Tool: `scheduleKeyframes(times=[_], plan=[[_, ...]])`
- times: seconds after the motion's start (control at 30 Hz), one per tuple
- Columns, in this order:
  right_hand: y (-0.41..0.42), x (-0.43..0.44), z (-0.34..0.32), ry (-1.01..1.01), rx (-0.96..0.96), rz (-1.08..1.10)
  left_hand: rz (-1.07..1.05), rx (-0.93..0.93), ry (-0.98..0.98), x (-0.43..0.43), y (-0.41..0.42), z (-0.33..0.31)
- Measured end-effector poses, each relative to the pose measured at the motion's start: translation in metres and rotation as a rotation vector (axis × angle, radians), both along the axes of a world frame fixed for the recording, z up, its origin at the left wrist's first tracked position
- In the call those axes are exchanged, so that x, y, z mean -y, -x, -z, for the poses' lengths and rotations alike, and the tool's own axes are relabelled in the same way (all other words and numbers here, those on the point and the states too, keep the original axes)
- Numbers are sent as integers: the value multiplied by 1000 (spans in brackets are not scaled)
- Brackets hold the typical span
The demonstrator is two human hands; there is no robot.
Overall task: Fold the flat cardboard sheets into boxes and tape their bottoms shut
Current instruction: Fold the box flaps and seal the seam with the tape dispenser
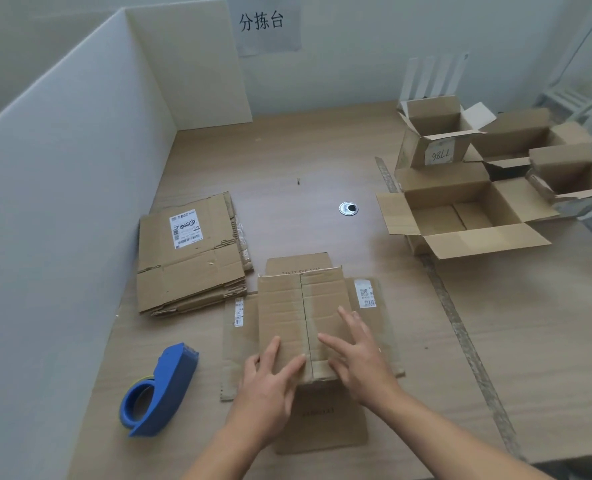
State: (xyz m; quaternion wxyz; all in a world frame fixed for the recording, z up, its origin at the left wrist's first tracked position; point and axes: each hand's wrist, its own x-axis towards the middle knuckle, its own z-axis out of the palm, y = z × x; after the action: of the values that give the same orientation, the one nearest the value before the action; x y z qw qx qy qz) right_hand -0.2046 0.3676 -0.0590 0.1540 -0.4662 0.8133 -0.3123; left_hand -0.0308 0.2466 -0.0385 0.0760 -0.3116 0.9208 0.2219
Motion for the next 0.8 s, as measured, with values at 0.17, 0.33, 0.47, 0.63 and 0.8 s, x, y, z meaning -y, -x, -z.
scheduleKeyframes(times=[0.17,0.33,0.47,0.63,0.8], plan=[[12,12,-5,-150,91,-32,-54,-82,-134,11,-3,-5],[19,11,-4,-226,114,-78,-168,-220,-82,34,-19,-13],[23,16,-4,-252,75,-136,-365,-147,157,61,-47,-17],[25,22,-9,-278,105,-144,-558,176,239,85,-86,-10],[26,18,-7,-250,119,-139,-643,19,107,89,-116,7]])
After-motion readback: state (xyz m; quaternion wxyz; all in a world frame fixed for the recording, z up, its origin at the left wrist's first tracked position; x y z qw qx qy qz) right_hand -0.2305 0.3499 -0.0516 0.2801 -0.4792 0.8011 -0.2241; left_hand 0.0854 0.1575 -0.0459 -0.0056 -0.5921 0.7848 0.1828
